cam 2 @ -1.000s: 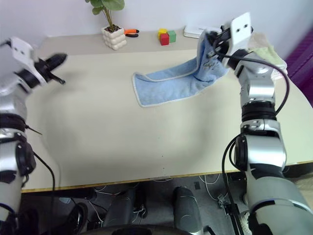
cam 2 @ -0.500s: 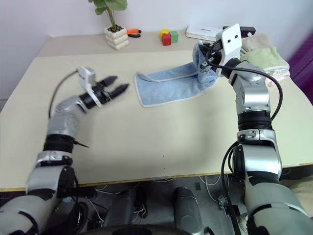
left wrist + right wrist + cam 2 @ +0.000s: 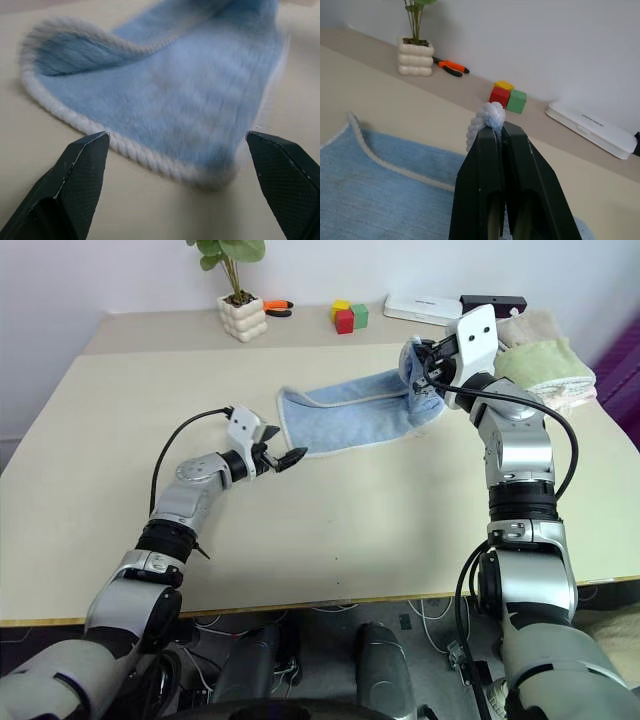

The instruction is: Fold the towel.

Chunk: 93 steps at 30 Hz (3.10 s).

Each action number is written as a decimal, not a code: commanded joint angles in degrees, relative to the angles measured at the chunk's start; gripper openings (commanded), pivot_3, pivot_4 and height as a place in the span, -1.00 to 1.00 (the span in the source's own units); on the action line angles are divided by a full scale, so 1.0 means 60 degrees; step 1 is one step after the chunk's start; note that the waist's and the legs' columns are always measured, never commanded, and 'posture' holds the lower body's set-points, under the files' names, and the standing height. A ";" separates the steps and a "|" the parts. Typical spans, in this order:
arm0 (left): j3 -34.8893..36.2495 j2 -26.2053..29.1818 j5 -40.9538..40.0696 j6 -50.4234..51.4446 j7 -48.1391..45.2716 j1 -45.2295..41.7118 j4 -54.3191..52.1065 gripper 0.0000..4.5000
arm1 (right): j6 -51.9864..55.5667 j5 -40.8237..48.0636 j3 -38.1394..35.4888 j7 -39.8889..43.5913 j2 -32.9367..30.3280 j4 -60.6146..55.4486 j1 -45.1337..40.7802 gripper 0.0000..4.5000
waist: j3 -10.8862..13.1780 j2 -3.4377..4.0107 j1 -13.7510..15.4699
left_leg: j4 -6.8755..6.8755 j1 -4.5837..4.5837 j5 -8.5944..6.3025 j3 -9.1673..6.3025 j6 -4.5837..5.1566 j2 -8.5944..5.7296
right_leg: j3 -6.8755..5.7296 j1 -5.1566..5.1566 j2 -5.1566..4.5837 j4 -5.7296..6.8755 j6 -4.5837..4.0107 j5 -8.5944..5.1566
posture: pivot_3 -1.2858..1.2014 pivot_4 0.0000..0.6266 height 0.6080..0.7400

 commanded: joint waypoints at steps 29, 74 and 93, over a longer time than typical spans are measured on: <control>-0.0671 0.0655 0.0348 0.2334 -0.3772 -0.0337 -0.0046 -0.97 | 0.0720 0.0213 -0.0404 -0.0555 -0.0258 -0.1694 0.0481 -1.00 | -0.0017 -0.0004 -0.0138 | -0.0027 0.0130 -0.0018 -0.0033 0.0022 0.0004 | 0.0000 0.0105 -0.0010 -0.0019 -0.0013 -0.0016 | 0.03 -0.52 1.00; 0.2065 0.4953 -0.2550 0.1730 -0.4423 0.2395 -0.4474 0.99 | 0.0308 0.0027 0.0130 -0.0161 0.0214 -0.1115 0.0379 -1.00 | -0.0002 0.0001 -0.0236 | -0.0058 0.0132 -0.0020 -0.0024 0.0005 0.0005 | 0.0004 0.0085 -0.0023 -0.0001 -0.0036 -0.0051 | 0.03 -0.52 1.00; 0.0934 0.3169 -0.1390 -0.0287 -0.5703 -0.0230 0.1130 0.63 | 0.0658 0.0047 0.0003 -0.0247 -0.0053 -0.1559 0.0566 -1.00 | 0.0001 -0.0006 -0.0242 | -0.0054 0.0130 -0.0019 -0.0019 0.0009 0.0001 | 0.0003 0.0086 -0.0018 0.0000 -0.0033 -0.0051 | 0.03 -0.52 1.00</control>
